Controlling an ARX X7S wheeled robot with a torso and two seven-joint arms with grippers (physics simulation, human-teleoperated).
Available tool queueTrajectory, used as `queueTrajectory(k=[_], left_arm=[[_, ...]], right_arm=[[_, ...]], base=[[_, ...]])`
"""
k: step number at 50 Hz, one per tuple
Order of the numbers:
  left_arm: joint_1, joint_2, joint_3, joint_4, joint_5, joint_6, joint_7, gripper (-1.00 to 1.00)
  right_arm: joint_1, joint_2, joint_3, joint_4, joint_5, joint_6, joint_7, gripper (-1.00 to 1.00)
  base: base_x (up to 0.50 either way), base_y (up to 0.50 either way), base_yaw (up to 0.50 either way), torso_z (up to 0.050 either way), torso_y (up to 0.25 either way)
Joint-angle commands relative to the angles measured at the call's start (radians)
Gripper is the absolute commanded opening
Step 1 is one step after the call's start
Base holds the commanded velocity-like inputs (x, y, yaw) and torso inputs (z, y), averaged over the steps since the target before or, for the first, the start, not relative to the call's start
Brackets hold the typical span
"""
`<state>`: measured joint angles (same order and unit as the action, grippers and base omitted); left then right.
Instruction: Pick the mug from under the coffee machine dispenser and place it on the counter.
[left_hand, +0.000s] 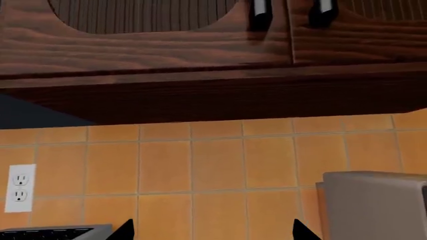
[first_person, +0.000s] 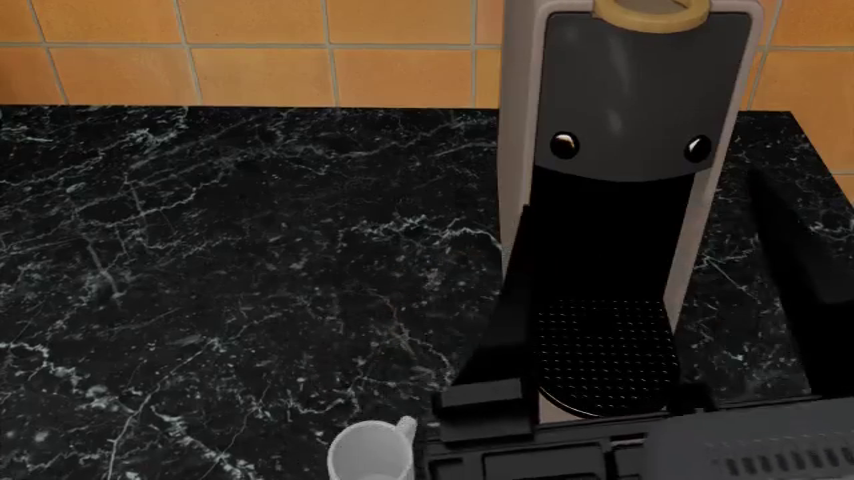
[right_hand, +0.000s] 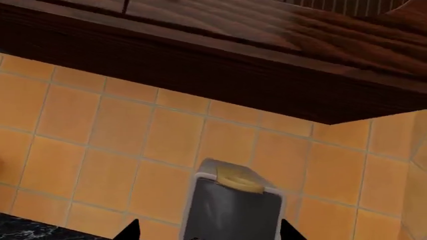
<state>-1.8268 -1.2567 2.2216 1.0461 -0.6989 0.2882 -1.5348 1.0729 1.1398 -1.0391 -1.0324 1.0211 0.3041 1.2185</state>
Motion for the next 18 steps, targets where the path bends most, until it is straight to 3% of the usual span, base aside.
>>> queueTrajectory(k=[1,5,13,18], left_arm=[[-0.343,0.001,0.338,0.001,0.011,0.09,-0.035,1.0],[-0.33,0.004,0.316,0.001,0.005,0.084,-0.035,1.0],[-0.421,-0.002,0.399,0.001,0.008,0.117,-0.036,1.0],[-0.522,0.002,0.491,0.001,0.008,0.143,-0.036,1.0]], right_arm=[[0.43,0.073,-0.495,-0.015,-0.036,-0.165,0.127,1.0],[0.671,0.064,-0.796,-0.015,-0.09,-0.249,0.199,1.0],[1.083,-0.012,-1.337,-0.014,-0.178,-0.443,0.341,1.0],[1.176,-0.016,-1.448,-0.015,-0.219,-0.494,0.351,1.0]], base=[[0.0,0.0,0.0,0.0,0.0],[0.0,0.0,0.0,0.0,0.0],[0.0,0.0,0.0,0.0,0.0],[0.0,0.0,0.0,0.0,0.0]])
